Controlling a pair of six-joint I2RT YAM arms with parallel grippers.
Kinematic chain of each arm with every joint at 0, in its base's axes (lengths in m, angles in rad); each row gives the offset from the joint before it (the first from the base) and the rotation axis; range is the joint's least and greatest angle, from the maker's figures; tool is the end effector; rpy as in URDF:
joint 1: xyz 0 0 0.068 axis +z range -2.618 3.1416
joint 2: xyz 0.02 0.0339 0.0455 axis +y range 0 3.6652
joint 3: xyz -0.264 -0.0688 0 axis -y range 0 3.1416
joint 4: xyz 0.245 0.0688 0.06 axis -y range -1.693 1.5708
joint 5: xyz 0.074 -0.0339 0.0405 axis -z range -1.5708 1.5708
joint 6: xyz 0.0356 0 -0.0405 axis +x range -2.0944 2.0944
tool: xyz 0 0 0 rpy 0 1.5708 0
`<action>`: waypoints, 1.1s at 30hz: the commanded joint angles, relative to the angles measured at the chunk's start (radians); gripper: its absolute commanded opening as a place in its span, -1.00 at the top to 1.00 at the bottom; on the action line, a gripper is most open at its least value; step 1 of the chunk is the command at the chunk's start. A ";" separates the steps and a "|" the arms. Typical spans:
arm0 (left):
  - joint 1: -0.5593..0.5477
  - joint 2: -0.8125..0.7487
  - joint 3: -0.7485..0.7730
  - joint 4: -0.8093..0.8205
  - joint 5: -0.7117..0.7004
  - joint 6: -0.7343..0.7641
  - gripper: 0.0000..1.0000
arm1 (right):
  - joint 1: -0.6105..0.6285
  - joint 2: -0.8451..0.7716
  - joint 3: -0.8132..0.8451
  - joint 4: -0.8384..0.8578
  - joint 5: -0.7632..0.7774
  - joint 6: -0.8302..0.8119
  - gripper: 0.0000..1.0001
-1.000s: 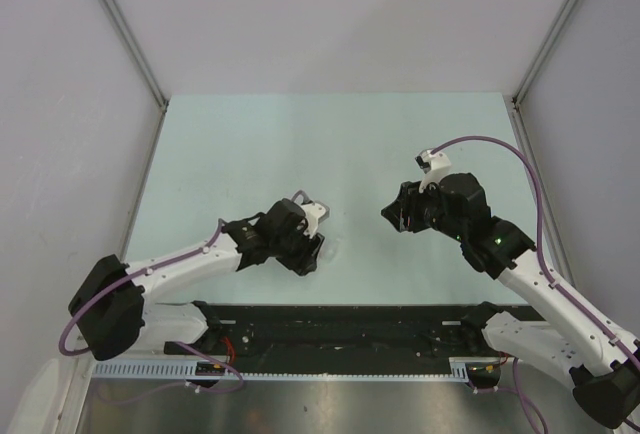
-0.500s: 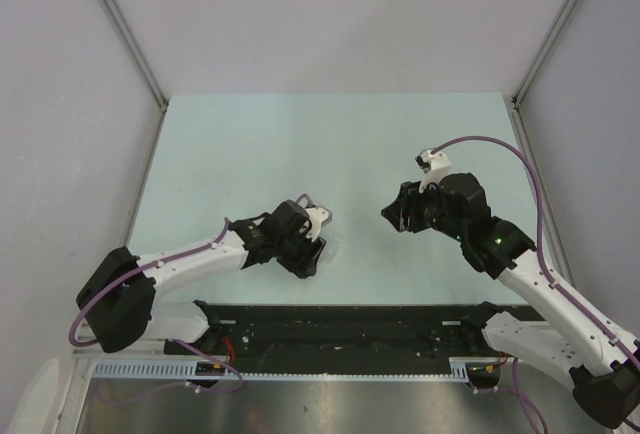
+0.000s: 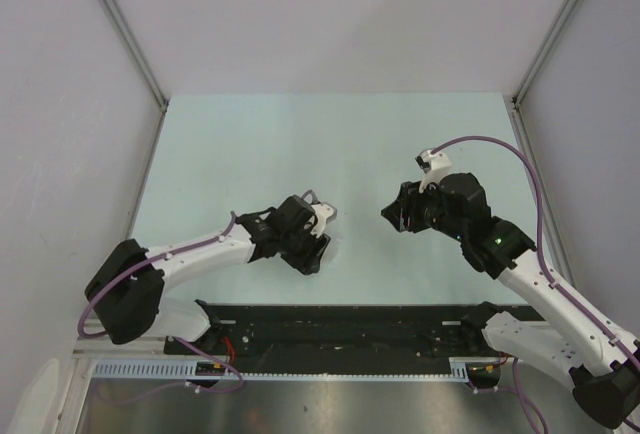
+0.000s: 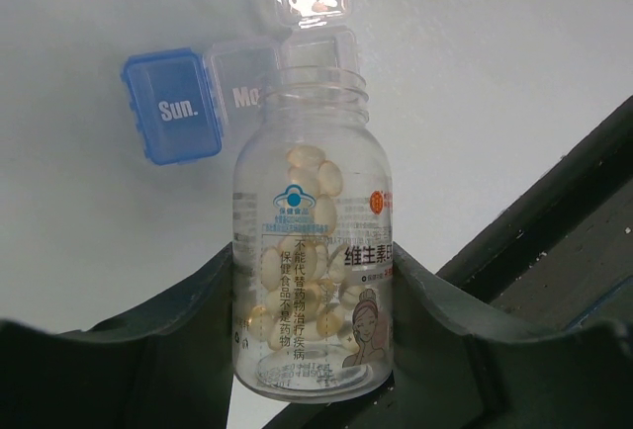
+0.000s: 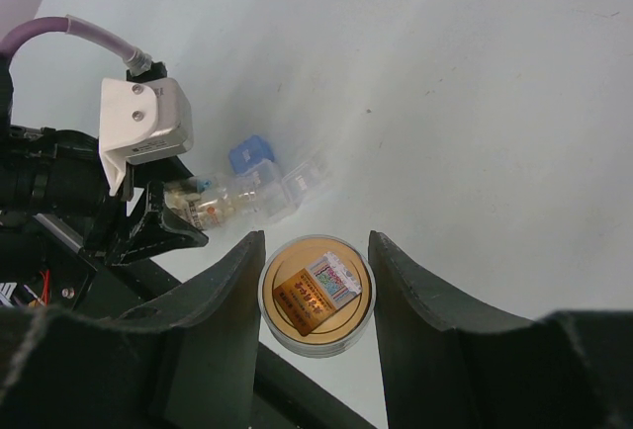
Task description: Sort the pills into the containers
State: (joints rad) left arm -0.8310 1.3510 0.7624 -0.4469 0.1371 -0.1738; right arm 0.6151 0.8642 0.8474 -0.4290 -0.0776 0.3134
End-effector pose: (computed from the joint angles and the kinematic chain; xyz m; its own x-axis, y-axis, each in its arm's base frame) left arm 0.1685 -0.1918 0.1910 -0.7058 0.5191 -0.4821 0.6667 0.7169 -0.2040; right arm 0.1563 0.1138 0.3230 -0.5300 0.0019 -0.8480 -0.4931 0.8129 0.3100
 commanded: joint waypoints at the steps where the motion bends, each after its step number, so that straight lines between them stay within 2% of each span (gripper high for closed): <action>1: -0.002 0.016 0.066 -0.035 0.002 0.033 0.99 | -0.005 -0.014 -0.002 0.024 -0.011 0.004 1.00; 33: -0.017 0.040 0.110 -0.107 0.004 0.045 0.99 | -0.011 -0.011 -0.002 0.024 -0.021 0.006 1.00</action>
State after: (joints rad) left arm -0.8433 1.4006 0.8482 -0.5491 0.1349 -0.1562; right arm 0.6086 0.8642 0.8471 -0.4290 -0.0883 0.3134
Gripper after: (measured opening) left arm 0.572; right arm 0.475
